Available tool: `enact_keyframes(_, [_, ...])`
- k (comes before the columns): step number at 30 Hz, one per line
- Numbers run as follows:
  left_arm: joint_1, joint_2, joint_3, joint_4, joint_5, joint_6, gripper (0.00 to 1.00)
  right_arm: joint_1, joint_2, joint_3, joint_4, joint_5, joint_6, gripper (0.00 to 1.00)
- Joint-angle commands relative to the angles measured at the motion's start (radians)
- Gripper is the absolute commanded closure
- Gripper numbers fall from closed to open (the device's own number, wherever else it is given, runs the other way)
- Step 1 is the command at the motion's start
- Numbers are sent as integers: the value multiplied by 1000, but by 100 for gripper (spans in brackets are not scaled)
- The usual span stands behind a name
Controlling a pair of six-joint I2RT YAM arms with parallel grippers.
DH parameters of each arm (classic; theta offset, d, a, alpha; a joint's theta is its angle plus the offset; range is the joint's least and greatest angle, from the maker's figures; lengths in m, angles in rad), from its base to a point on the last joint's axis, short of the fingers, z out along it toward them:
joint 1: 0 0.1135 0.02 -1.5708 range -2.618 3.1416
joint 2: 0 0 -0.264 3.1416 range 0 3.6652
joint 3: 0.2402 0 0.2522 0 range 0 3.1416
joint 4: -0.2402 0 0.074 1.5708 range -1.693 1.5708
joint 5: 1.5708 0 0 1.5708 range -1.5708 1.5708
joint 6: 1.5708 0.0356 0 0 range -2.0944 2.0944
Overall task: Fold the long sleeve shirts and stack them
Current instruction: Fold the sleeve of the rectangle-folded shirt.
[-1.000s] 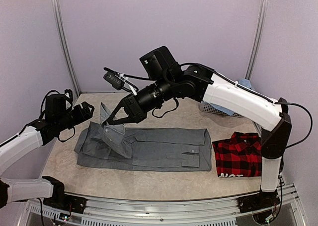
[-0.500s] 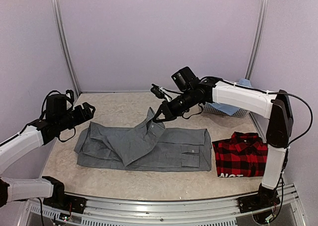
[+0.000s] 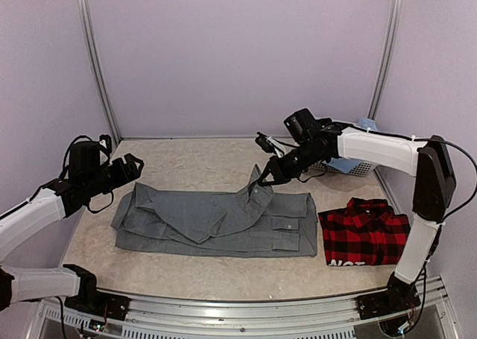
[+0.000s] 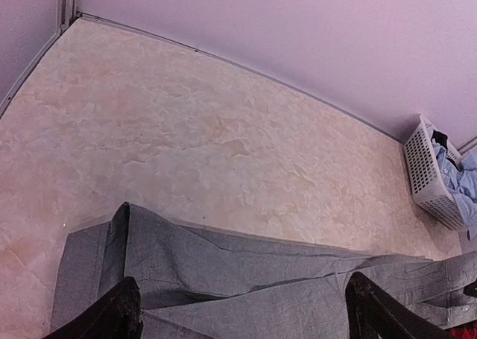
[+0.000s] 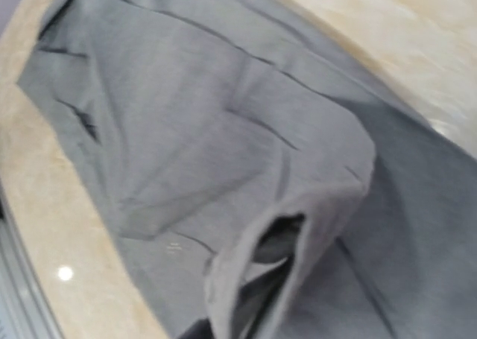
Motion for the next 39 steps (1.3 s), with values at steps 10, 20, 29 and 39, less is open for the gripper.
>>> enact_keyframes(10, [-16,6,-1,19,11,18,10,-78,5,-129,6,101,-64,100])
enact_keyframes(20, [-22,-3,-14,1,8,5,1,-129,19,-206,4,221,-90,100])
enact_keyframes(29, [-7,-37,-71,47,76,-40,1,-169,57,-264,27,291,-112,72])
enact_keyframes(39, [-10,5,-141,45,198,-119,1,-163,-82,-317,68,313,-91,46])
